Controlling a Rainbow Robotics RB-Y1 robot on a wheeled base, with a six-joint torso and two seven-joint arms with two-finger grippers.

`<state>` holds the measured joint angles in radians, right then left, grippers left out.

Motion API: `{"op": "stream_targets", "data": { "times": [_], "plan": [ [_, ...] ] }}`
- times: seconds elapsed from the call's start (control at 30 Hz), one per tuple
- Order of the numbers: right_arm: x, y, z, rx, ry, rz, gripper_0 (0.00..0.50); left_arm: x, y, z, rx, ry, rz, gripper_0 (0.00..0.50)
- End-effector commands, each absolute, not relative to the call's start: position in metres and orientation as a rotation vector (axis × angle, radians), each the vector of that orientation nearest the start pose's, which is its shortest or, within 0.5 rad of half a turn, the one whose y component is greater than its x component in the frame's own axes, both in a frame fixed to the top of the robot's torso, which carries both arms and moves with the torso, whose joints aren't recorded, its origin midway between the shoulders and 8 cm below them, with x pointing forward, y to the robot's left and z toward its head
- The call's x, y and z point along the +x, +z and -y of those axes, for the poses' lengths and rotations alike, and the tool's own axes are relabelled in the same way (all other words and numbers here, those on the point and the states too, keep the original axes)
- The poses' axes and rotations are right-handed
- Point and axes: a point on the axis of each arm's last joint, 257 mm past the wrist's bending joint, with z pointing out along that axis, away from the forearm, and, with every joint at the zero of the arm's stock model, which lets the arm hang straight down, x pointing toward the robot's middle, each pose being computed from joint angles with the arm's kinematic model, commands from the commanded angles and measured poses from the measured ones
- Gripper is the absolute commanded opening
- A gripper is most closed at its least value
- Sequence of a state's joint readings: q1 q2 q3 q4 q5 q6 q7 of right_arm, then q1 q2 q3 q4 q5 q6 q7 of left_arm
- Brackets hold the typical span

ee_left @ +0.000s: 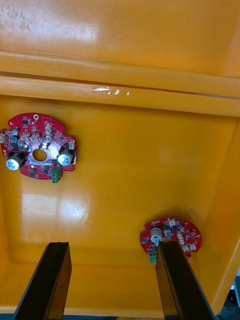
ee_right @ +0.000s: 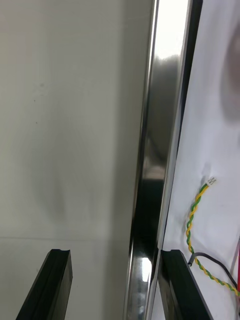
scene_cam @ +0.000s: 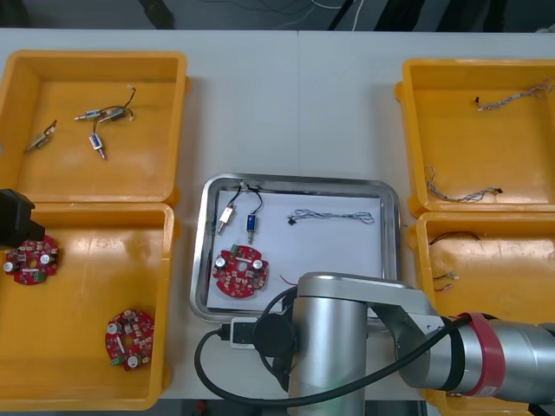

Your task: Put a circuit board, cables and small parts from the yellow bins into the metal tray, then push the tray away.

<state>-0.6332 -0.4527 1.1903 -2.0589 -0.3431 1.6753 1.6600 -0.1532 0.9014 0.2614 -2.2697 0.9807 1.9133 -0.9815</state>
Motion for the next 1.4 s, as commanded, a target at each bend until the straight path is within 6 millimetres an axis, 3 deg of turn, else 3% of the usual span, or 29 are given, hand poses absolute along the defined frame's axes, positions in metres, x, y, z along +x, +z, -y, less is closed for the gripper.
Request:
{"op": "stream_targets", "data": {
  "times": [0.03, 0.63, 1.27, 1.3, 1.37, 1.4],
  "plan": [
    [0.294, -0.336, 0.007, -1.962, -0.311, -1.962, 0.5, 0.352, -0.141, -0.368, -0.074, 0.064, -2.687, 0.5],
    [0.311, -0.328, 0.009, -1.913, -0.378, -1.931, 0.5, 0.352, -0.141, -0.368, -0.074, 0.064, -2.687, 0.5],
    [0.312, -0.328, 0.009, -1.905, -0.379, -1.925, 0.5, 0.352, -0.141, -0.368, -0.074, 0.064, -2.687, 0.5],
    [0.312, -0.328, 0.008, -1.904, -0.376, -1.923, 0.497, 0.352, -0.141, -0.368, -0.074, 0.064, -2.687, 0.5],
    [0.313, -0.328, 0.008, -1.903, -0.378, -1.922, 0.44, 0.352, -0.141, -0.368, -0.074, 0.064, -2.687, 0.5],
    [0.313, -0.328, 0.008, -1.903, -0.378, -1.922, 0.385, 0.352, -0.141, -0.368, -0.074, 0.064, -2.687, 0.5]
  ]
}}
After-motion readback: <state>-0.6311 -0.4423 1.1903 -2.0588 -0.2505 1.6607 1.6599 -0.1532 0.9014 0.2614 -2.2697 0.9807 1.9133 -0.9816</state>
